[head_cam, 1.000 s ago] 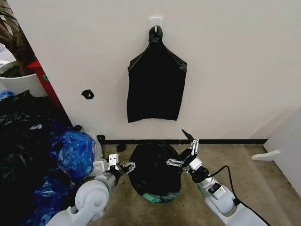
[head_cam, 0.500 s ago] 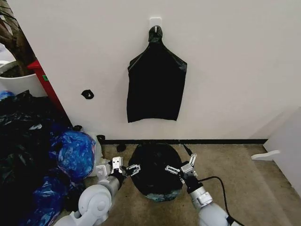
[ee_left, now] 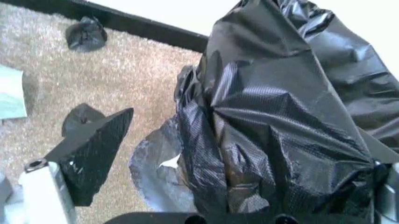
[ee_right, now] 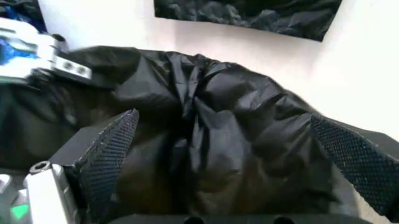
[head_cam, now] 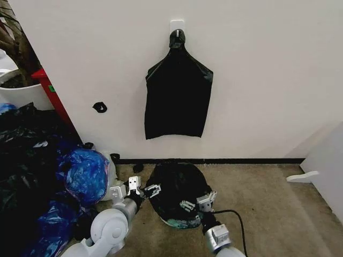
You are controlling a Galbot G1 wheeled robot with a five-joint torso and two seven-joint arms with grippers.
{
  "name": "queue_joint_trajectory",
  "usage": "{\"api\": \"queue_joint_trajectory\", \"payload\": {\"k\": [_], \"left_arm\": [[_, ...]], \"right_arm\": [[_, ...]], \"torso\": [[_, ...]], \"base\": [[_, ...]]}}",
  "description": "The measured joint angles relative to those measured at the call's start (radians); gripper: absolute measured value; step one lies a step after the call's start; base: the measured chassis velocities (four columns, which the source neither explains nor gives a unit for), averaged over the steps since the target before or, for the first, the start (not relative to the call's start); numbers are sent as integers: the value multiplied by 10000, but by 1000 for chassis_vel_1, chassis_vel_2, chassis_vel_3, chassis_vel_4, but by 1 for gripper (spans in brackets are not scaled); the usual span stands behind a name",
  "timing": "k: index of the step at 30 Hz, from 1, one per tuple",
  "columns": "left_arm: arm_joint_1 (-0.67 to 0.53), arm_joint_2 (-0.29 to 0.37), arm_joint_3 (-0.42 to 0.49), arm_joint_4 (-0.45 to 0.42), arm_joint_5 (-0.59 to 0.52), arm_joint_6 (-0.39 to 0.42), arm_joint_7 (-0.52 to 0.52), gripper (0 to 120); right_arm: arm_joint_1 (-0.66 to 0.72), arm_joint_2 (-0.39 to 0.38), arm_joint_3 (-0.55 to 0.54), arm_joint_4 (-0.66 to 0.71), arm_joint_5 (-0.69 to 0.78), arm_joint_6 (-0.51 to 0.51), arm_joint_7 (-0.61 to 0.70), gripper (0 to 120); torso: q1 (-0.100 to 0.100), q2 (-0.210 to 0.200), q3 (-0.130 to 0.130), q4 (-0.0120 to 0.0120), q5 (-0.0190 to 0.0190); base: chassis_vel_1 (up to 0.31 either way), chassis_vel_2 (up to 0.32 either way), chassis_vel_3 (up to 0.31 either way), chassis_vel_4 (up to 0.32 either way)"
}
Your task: Place the garbage bag over the trash bin.
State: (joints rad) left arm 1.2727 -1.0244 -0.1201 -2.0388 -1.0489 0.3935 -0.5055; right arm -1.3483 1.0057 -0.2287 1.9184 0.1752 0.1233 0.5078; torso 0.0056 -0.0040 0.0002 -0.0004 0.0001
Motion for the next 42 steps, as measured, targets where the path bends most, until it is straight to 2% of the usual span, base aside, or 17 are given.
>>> {"api": "queue_joint_trajectory", "payload": {"k": [5, 13, 28, 36, 42], "left_arm": [[-74, -250, 128, 366, 294, -166, 85, 100], [-66, -141, 48, 397, 371, -281, 139, 100], [64, 384, -195, -644, 448, -271, 100, 100], [-163, 354, -238, -752, -182, -243, 145, 100], [-419, 381, -324, -914, -850, 98, -6, 100]], "right_arm": [[56, 103, -356, 126, 345, -577, 368, 100], [143, 211, -558, -93, 343, -1039, 710, 100], [341, 529, -402, -893, 24, -862, 657, 100], [327, 606, -309, -1063, -144, -801, 621, 100], [272, 606, -220, -1140, -277, -761, 602, 100]], "torso": [[0, 0, 0, 0, 0], [1, 0, 0, -1, -1], [0, 1, -1, 1, 1], [0, 1, 0, 1, 1], [-1, 2, -1, 0, 3]], "base": [[0, 0, 0, 0], [0, 0, 0, 0], [0, 0, 0, 0], [0, 0, 0, 0], [0, 0, 0, 0]]}}
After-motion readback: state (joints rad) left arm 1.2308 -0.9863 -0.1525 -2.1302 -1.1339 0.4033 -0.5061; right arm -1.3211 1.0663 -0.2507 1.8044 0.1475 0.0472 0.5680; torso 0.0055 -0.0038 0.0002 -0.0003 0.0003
